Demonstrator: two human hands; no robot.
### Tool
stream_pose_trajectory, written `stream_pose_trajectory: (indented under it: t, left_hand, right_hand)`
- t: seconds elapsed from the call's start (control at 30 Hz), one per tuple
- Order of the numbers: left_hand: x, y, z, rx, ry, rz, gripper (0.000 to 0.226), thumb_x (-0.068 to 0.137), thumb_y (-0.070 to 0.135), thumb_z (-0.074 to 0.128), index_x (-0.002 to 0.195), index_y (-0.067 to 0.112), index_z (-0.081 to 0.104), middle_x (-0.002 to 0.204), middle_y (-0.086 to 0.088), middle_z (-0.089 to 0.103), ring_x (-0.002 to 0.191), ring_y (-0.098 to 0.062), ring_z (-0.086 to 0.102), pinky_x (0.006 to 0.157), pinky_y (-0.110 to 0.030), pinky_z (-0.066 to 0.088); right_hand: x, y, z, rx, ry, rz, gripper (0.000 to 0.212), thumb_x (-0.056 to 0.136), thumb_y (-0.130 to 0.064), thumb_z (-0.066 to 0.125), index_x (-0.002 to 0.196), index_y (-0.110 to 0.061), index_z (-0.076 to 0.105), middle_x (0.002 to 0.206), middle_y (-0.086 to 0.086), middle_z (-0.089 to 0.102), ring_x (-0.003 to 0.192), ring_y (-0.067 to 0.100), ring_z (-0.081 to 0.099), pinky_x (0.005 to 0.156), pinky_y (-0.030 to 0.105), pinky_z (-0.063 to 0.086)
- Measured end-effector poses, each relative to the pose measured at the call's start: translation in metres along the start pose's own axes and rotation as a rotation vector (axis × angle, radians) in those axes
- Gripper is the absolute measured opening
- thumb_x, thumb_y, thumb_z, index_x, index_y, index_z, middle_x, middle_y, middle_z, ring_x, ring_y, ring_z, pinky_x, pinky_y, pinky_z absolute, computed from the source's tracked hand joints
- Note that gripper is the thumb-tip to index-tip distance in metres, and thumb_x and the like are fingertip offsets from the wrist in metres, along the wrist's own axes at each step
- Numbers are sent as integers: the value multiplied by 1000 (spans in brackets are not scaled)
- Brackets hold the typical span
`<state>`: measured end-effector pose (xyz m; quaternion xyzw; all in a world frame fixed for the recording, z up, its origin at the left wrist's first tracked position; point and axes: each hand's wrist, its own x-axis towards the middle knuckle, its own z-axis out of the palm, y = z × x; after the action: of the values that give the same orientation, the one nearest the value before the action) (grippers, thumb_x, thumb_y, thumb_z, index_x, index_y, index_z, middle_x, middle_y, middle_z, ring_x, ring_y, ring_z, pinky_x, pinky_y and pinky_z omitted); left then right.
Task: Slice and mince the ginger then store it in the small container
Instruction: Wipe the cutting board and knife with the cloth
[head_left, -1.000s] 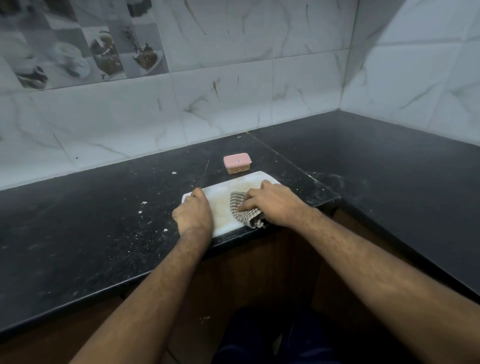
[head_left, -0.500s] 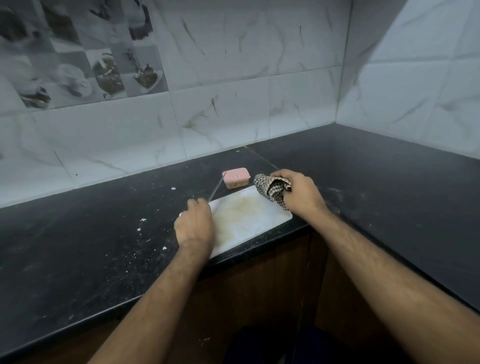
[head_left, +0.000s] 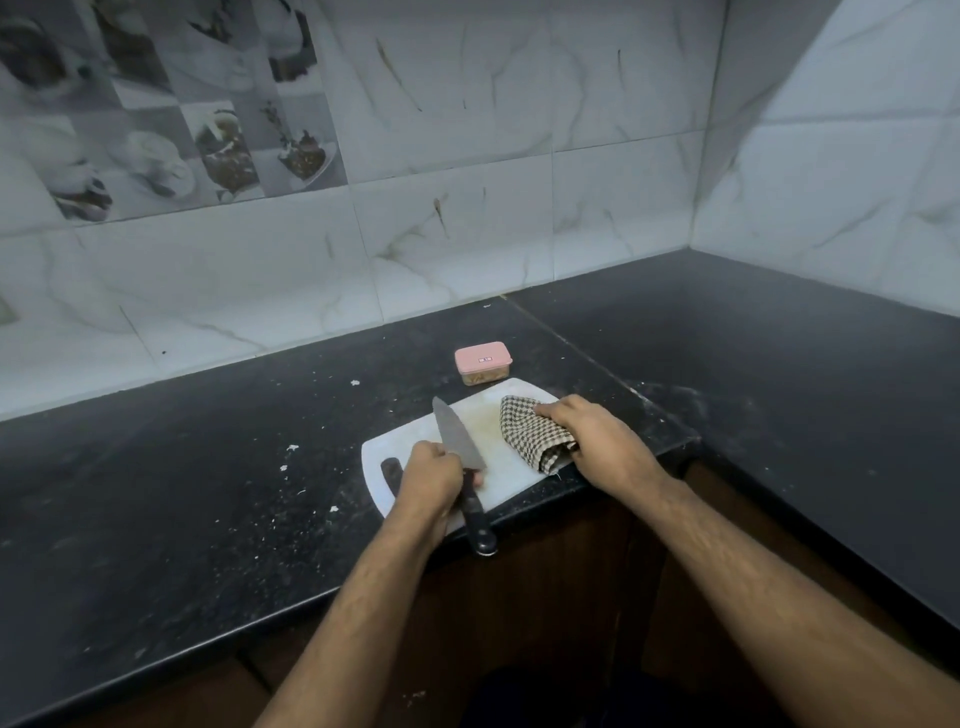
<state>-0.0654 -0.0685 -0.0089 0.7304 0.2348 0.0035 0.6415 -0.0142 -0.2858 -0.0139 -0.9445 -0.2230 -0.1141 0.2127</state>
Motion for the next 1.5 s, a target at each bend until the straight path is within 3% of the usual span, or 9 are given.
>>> stream_pose_trajectory:
  t: [0.2, 0.43, 0.63, 0.73, 1.0, 1.13, 1.37, 1.43, 1.5]
  left_hand:
    - [1, -6, 12, 19, 25, 62, 19, 99, -1, 47, 118, 3, 50, 96, -22, 72, 44, -17, 58, 39, -26, 45]
    - [-4, 2, -10, 125, 94, 136, 23, 99, 6, 47, 90, 5, 69, 70, -11, 70, 52, -13, 59, 38, -20, 38]
    - [-4, 21, -38, 290, -209, 282, 20, 106, 9, 52, 114, 1, 69, 70, -9, 69, 45, -10, 58, 47, -23, 46]
    - [0, 39, -46, 526, -295, 345, 26, 108, 12, 46, 113, 20, 71, 57, 6, 61, 45, -6, 51, 42, -22, 41]
    - [38, 53, -10, 1003, -281, 503, 44, 99, 2, 43, 127, 22, 69, 120, -6, 71, 101, -22, 63, 85, -29, 47]
    - [49, 39, 8, 1089, -253, 546, 47, 93, 0, 53, 133, 21, 65, 125, -5, 69, 113, -26, 63, 94, -32, 50]
    - [55, 21, 9, 1079, -91, 747, 40, 91, 9, 53, 71, 42, 65, 91, -5, 64, 100, -31, 63, 77, -38, 54]
    - [50, 21, 9, 948, -47, 731, 26, 94, 17, 61, 108, 37, 72, 109, -6, 60, 107, -27, 61, 89, -39, 53]
    - [45, 24, 6, 647, -53, 717, 49, 94, 29, 72, 139, 22, 57, 125, -1, 56, 115, -17, 59, 99, -34, 49]
  right_hand:
    - [-2, 1, 0, 42, 10, 50, 76, 81, 6, 66, 142, -36, 50, 136, -9, 52, 121, 18, 52, 101, 41, 48]
    - [-4, 1, 0, 96, 19, 52, 78, 79, 12, 62, 141, -34, 53, 135, -7, 54, 121, 18, 53, 102, 38, 47]
    - [-2, 0, -17, 399, 328, 165, 73, 75, 19, 59, 132, -26, 62, 126, -7, 61, 111, 5, 56, 91, 10, 43]
    - [5, -8, -29, 474, 423, 164, 72, 77, 19, 56, 131, -29, 62, 126, -11, 63, 111, 1, 58, 83, 0, 40]
    - [8, -16, -41, 486, 416, 159, 65, 81, 14, 61, 130, -29, 63, 123, -11, 65, 110, 2, 59, 90, 13, 48]
    - [9, -18, -40, 429, 350, 131, 68, 79, 15, 61, 131, -28, 62, 126, -10, 64, 113, 4, 58, 96, 21, 48]
    - [8, -20, -37, 446, 297, 147, 66, 80, 14, 61, 129, -29, 63, 125, -12, 64, 111, 2, 59, 92, 15, 45]
    - [7, -25, -36, 482, 276, 151, 65, 81, 12, 60, 129, -31, 63, 124, -14, 66, 109, -1, 60, 89, 12, 44]
    - [8, -33, -39, 577, 265, 158, 63, 82, 10, 61, 127, -35, 63, 120, -17, 67, 107, -3, 62, 88, 16, 49]
